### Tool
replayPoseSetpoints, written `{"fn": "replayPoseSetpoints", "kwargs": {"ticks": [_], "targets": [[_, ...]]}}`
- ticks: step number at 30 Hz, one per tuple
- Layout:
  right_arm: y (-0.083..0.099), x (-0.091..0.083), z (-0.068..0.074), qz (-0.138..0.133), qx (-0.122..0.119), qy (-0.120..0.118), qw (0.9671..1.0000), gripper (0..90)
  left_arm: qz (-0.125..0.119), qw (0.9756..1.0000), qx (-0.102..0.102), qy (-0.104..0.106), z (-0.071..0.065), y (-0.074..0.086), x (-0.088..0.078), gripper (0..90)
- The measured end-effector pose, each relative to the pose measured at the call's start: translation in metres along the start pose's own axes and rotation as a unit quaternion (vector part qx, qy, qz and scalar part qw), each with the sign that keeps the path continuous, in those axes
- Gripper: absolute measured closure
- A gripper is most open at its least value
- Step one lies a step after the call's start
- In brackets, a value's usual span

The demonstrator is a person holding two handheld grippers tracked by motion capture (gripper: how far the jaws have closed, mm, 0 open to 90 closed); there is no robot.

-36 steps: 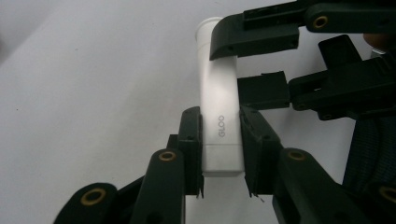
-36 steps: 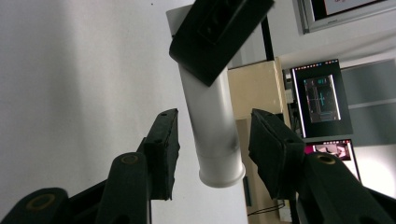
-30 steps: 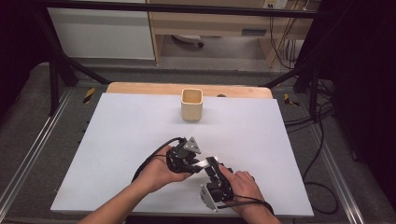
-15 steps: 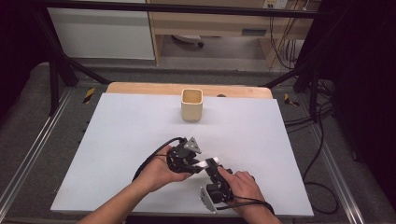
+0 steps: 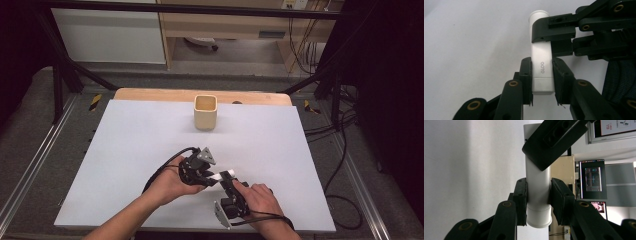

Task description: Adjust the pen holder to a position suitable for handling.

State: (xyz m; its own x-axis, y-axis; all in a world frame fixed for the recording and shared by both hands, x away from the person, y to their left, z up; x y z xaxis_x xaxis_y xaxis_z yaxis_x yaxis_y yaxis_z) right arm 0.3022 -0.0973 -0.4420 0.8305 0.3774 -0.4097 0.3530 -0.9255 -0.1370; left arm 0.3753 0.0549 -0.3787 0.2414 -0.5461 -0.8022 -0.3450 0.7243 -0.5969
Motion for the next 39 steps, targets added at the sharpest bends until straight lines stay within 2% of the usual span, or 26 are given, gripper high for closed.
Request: {"fn": "replayPoseSetpoints", "kwargs": {"ticks": [14, 20, 22, 30, 36, 39], "targets": [[0.0, 0.002, 0.003, 0.005, 0.001, -0.019, 0.9998, 67.9, 0.004, 0.9999, -0.004, 0.01, 0.002, 0.003, 0.007, 71.5], [0.0, 0.002, 0.003, 0.006, 0.006, -0.027, 0.9996, 67.9, 0.01, 0.9999, -0.005, 0.008, 0.0, 0.003, 0.008, 71.0], [0.001, 0.002, 0.004, 0.007, 0.007, -0.032, 0.9995, 67.9, 0.007, 1.0, -0.005, 0.001, -0.001, 0.002, 0.009, 69.7], [0.006, 0.004, 0.003, 0.016, 0.014, -0.036, 0.9991, 68.0, -0.012, 0.9998, 0.005, -0.015, -0.002, 0.0, 0.007, 53.7], [0.009, 0.006, 0.004, 0.02, 0.024, -0.039, 0.9988, 68.0, -0.028, 0.999, -0.007, -0.035, 0.002, 0.001, 0.0, 42.7], [0.012, 0.006, 0.002, 0.026, 0.04, -0.041, 0.998, 67.9, -0.042, 0.9979, -0.015, -0.046, 0.004, 0.002, -0.003, 35.8]]}}
Point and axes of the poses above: each handheld gripper's, and its own axes: x roughly forward along the jaws, y roughly out of its underside, z roughly to its left, the point moved 1 cm from there along x, roughly forward along the jaws, and after that the axes turned 5 degrees about -y, right-handed, at the moved point
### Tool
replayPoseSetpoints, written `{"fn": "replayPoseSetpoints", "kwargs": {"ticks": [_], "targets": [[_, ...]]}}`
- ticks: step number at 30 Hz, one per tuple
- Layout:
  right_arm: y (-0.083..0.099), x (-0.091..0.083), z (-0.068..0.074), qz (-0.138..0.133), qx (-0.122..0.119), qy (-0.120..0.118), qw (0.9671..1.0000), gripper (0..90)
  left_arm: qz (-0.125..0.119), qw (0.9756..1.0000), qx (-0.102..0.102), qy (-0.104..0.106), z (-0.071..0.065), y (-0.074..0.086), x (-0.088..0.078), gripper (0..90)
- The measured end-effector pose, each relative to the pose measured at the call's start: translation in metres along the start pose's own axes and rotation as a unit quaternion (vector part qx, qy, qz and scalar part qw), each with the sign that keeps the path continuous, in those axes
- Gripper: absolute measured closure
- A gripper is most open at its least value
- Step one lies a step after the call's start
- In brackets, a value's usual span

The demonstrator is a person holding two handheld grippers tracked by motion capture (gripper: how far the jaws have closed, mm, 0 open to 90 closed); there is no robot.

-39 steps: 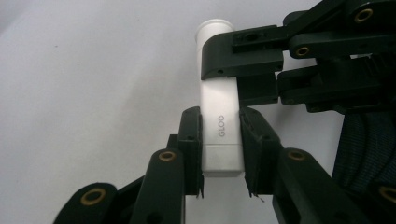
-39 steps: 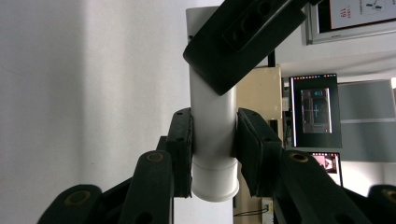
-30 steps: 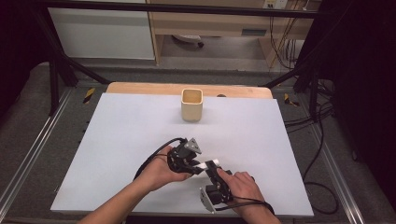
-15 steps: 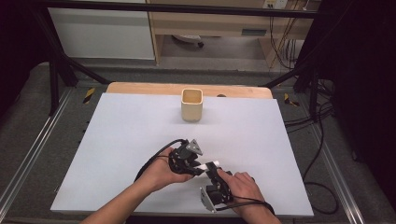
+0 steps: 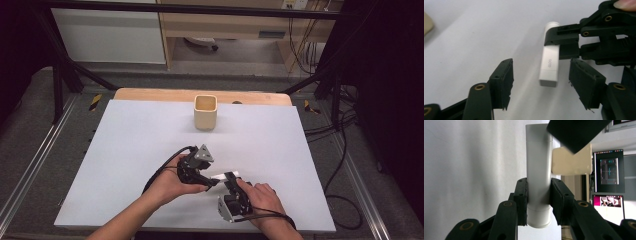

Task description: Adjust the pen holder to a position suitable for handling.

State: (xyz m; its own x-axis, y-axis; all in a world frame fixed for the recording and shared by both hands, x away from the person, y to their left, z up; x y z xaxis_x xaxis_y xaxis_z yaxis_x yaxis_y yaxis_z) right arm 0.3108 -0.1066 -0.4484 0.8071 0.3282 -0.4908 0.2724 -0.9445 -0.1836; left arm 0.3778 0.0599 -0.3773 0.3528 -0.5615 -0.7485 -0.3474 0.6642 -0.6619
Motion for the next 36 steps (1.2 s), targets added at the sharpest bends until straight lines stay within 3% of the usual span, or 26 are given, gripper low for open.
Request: {"fn": "replayPoseSetpoints", "kwargs": {"ticks": [5, 10, 13, 23, 30, 36], "targets": [[0.004, 0.001, -0.003, -0.003, 0.021, -0.005, 0.9998, 67.9, -0.039, 0.999, -0.018, -0.016, 0.004, -0.001, -0.005, 32.1], [0.009, 0.001, -0.007, -0.006, 0.049, -0.009, 0.9988, 67.9, -0.076, 0.9959, -0.035, -0.035, 0.008, -0.003, -0.01, 24.9], [0.012, 0.001, -0.008, -0.007, 0.064, -0.013, 0.9979, 67.9, -0.09, 0.9943, -0.039, -0.042, 0.008, -0.003, -0.012, 16.9], [0.016, 0.001, -0.012, -0.013, 0.093, -0.019, 0.9954, 67.9, -0.12, 0.9895, -0.054, -0.06, 0.012, -0.003, -0.015, 10.2], [0.021, 0.0, -0.016, -0.022, 0.128, -0.021, 0.9913, 67.9, -0.137, 0.985, -0.07, -0.078, 0.017, -0.002, -0.018, 10.4], [0.026, -0.001, -0.02, -0.037, 0.169, -0.032, 0.9844, 68.0, -0.153, 0.9814, -0.077, -0.087, 0.018, -0.001, -0.02, 10.4]]}}
Point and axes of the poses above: each handheld gripper's, and its own axes: x roughly forward along the jaws, y roughly out of its underside, z roughly to its left, the point moved 1 cm from there along x, roughly forward along the jaws, and after that the axes turned 5 degrees about -y, right-handed, at the moved point
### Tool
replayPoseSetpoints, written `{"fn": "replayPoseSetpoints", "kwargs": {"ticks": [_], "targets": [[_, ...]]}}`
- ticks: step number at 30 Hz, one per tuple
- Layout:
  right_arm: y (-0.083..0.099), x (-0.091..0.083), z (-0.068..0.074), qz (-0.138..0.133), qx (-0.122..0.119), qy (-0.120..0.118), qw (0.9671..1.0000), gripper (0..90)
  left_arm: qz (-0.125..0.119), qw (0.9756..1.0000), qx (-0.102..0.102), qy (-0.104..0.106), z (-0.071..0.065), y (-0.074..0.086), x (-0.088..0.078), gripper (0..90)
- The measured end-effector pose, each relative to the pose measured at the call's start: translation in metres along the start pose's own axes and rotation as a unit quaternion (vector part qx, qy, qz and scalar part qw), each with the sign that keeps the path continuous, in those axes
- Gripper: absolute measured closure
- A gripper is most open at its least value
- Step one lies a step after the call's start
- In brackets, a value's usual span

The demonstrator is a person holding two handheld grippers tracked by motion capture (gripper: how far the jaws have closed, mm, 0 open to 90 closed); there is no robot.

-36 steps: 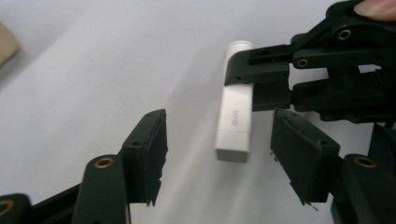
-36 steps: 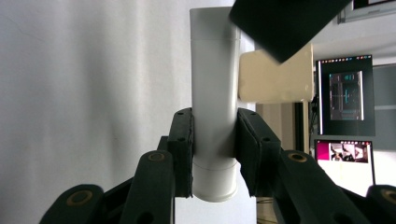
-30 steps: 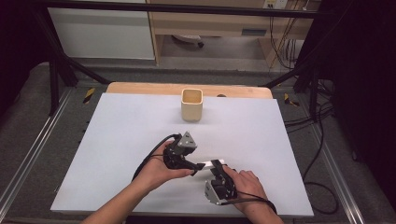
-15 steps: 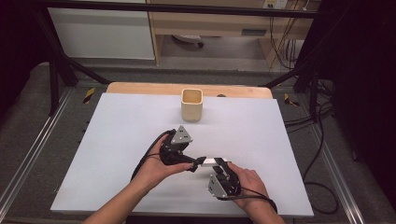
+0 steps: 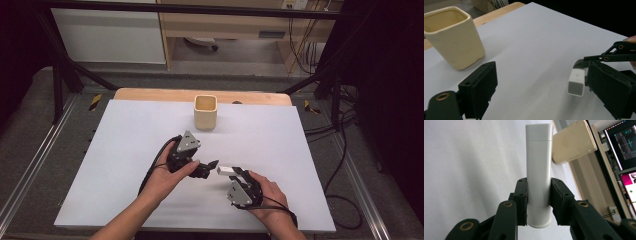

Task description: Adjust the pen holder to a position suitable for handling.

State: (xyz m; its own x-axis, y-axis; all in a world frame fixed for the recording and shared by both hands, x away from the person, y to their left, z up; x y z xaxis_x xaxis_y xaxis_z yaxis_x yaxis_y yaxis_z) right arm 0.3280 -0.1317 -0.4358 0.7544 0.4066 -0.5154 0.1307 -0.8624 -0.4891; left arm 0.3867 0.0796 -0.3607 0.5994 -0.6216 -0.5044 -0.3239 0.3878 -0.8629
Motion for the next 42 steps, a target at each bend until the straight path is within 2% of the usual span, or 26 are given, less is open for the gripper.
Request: {"fn": "replayPoseSetpoints", "kwargs": {"ticks": [5, 10, 22, 27, 33, 42], "targets": [[0.003, -0.001, -0.005, -0.016, 0.034, -0.007, 0.9993, 67.9, -0.016, 0.9998, -0.005, -0.014, 0.001, 0.0, -0.002, 10.5], [0.006, -0.002, -0.009, -0.027, 0.071, -0.019, 0.997, 67.9, -0.034, 0.9991, -0.012, -0.023, 0.002, -0.002, -0.004, 10.6], [0.011, -0.003, -0.016, -0.045, 0.117, -0.031, 0.9916, 68.0, -0.049, 0.9982, -0.021, -0.028, 0.003, -0.002, -0.008, 10.4], [0.014, -0.003, -0.018, -0.056, 0.14, -0.037, 0.988, 68.0, -0.053, 0.998, -0.024, -0.026, 0.002, -0.002, -0.008, 10.2], [0.018, -0.004, -0.022, -0.068, 0.176, -0.045, 0.9811, 67.9, -0.054, 0.9979, -0.02, -0.029, 0.002, -0.001, -0.009, 7.8], [0.022, -0.006, -0.026, -0.09, 0.209, -0.052, 0.9724, 67.9, -0.053, 0.9977, -0.024, -0.034, 0.004, 0.009, -0.01, 7.7]]}}
Point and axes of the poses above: each handheld gripper's, and its own axes: x roughly forward along the jaws, y roughly out of its underside, z roughly to its left, the point moved 1 cm from there along x, roughly forward along the jaws, and after that the axes turned 5 degrees about -y, right-handed, at the moved point
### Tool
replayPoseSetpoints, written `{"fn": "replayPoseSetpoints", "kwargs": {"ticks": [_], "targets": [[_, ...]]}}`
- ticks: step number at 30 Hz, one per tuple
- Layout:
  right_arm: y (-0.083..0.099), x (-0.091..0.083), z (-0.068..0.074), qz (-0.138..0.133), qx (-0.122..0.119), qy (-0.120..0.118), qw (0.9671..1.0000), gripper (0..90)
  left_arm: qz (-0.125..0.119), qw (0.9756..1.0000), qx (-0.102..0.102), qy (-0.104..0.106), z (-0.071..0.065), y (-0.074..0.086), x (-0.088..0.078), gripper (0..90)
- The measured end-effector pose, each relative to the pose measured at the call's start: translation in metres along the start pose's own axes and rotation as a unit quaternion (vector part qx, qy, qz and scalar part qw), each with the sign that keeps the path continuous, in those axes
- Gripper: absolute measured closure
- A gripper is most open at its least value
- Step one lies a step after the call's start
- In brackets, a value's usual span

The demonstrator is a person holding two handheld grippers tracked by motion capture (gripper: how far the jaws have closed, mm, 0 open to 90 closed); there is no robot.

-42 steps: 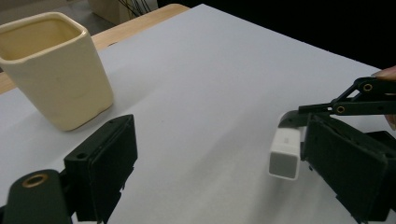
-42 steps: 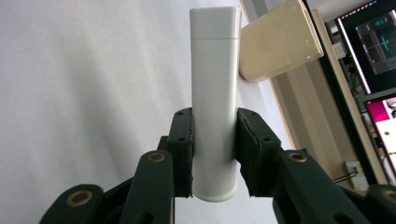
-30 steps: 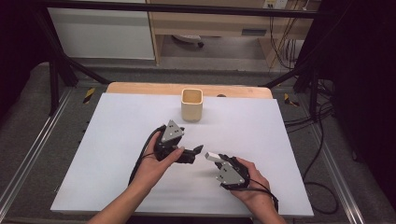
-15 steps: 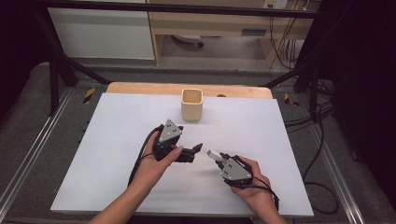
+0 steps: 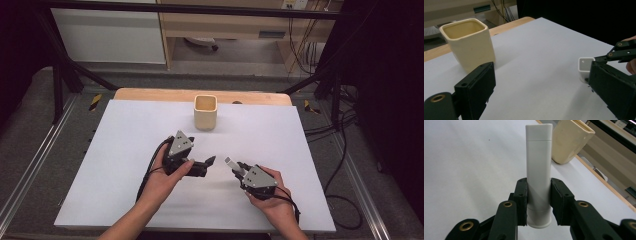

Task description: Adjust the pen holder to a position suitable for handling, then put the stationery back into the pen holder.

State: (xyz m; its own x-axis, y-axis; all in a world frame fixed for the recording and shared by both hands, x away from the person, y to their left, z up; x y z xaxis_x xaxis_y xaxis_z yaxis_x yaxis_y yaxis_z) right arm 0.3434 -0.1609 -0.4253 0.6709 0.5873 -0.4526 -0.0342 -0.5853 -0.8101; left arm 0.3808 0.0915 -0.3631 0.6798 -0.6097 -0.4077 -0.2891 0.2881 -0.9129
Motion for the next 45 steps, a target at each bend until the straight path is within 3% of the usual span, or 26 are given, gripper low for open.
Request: {"fn": "replayPoseSetpoints", "kwargs": {"ticks": [12, 21, 25, 29, 37, 40, 45], "targets": [[0.004, -0.003, -0.007, -0.027, 0.056, -0.02, 0.9979, 68.0, -0.002, 0.9997, -0.017, -0.015, 0.014, 0.021, -0.014, 7.7], [0.006, -0.003, -0.009, -0.033, 0.067, -0.02, 0.997, 68.0, -0.016, 0.9984, -0.042, -0.033, 0.028, 0.039, -0.035, 7.7], [0.006, -0.004, -0.01, -0.034, 0.07, -0.021, 0.9968, 67.9, -0.029, 0.9968, -0.058, -0.047, 0.033, 0.049, -0.049, 8.0], [0.007, -0.004, -0.012, -0.038, 0.079, -0.024, 0.9959, 68.0, -0.038, 0.9956, -0.061, -0.06, 0.036, 0.057, -0.064, 7.9], [0.008, -0.006, -0.014, -0.052, 0.104, -0.031, 0.9928, 68.0, -0.038, 0.9959, -0.036, -0.074, 0.026, 0.071, -0.088, 7.1], [0.009, -0.006, -0.014, -0.057, 0.119, -0.035, 0.9907, 68.0, -0.047, 0.9948, -0.044, -0.079, 0.027, 0.082, -0.089, 6.5], [0.01, -0.006, -0.015, -0.064, 0.142, -0.042, 0.9869, 67.9, -0.042, 0.9914, -0.069, -0.103, 0.037, 0.096, -0.092, 6.6]]}}
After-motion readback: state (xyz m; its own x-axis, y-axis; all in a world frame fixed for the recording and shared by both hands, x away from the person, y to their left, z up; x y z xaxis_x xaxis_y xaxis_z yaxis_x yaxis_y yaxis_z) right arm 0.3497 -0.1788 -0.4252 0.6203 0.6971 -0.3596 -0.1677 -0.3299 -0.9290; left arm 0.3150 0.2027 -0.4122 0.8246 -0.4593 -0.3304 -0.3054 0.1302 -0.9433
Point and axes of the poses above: each handheld gripper's, and its own axes: x roughly forward along the jaws, y roughly out of its underside, z roughly to its left, the point moved 1 cm from there along x, roughly forward along the jaws, and after that the axes turned 5 degrees about -y, right-handed, at the moved point
